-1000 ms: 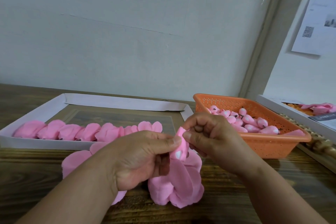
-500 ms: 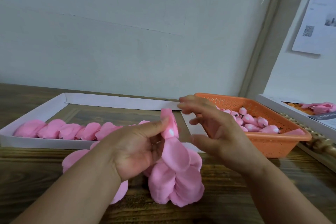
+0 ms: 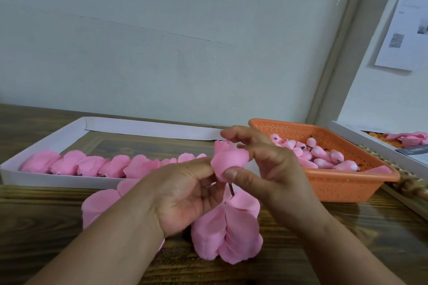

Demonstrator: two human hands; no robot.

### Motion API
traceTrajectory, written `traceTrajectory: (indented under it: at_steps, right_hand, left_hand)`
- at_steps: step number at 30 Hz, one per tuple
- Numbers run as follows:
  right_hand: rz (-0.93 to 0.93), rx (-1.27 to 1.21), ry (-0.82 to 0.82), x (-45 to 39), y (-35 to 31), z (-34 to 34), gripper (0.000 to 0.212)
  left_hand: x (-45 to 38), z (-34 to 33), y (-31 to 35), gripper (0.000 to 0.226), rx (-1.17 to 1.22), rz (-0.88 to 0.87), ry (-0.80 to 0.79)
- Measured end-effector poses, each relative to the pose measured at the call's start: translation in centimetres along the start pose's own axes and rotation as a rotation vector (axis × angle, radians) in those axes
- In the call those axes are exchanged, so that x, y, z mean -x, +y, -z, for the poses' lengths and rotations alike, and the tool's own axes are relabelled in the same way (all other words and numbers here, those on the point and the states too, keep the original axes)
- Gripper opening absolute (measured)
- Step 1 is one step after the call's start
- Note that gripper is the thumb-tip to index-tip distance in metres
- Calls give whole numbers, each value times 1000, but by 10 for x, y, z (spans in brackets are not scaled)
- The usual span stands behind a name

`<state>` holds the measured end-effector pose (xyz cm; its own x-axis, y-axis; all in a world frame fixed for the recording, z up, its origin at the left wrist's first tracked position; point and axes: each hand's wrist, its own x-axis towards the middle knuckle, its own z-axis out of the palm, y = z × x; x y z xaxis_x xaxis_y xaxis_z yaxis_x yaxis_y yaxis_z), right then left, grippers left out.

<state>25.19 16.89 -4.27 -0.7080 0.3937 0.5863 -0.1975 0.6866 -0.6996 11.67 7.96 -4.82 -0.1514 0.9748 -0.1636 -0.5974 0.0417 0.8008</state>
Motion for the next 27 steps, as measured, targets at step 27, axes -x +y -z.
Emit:
traceTrajectory:
  at_steps: [27]
  right_hand:
    - [402,437,126,-1,-4,1,11]
  left_hand:
    - [4,-8,-1,11,-194,-198,71]
